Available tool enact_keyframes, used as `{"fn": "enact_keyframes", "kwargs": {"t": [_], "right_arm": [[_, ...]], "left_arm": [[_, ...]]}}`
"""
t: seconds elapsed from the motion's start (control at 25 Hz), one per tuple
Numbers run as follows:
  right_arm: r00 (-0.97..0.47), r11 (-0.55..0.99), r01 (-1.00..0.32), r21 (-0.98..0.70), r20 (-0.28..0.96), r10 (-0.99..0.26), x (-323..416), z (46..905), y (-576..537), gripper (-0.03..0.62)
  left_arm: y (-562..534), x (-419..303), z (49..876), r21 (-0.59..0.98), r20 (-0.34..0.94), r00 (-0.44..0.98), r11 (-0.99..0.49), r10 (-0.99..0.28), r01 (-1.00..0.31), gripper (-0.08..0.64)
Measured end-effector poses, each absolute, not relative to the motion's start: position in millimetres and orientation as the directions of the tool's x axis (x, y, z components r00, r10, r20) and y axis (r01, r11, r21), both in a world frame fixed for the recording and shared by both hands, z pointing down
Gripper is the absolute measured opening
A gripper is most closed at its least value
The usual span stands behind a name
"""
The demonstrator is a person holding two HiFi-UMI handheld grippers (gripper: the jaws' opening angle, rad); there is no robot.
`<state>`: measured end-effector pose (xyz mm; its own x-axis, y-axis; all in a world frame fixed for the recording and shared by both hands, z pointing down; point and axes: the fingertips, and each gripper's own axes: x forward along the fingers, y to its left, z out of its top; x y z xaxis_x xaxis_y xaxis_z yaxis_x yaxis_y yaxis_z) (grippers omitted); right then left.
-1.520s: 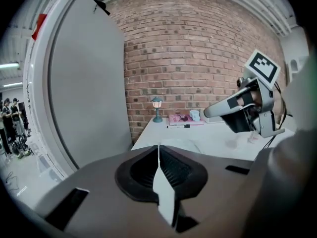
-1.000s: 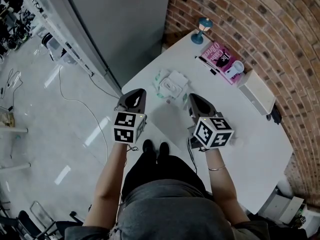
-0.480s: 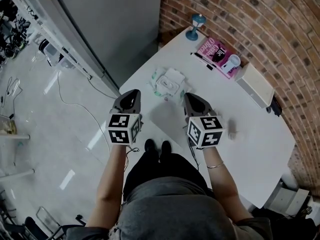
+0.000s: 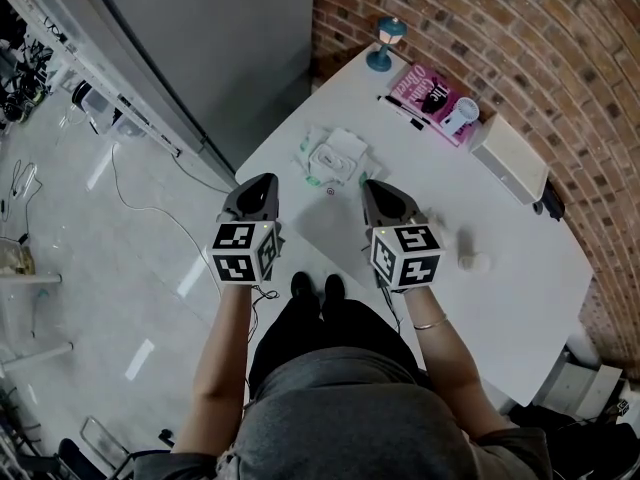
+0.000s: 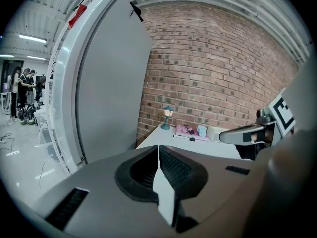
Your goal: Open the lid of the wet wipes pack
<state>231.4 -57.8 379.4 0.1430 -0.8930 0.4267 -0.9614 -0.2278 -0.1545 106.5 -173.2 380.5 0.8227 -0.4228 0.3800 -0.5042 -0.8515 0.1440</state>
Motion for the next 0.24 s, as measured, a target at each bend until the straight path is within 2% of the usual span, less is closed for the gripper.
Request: {"fn": "enact_keyframes", "kwargs": {"t": [0.24], "right_arm": [[0.138,-0.224,-0.962,-0.157,0.428,-0.893,233.8,384.8,-62.5,0.002]], "left_arm": [[-169.9,111.7,391.9,0.152,0.397,0.821,-0.853,-0.410,-0.499,0.029]]}}
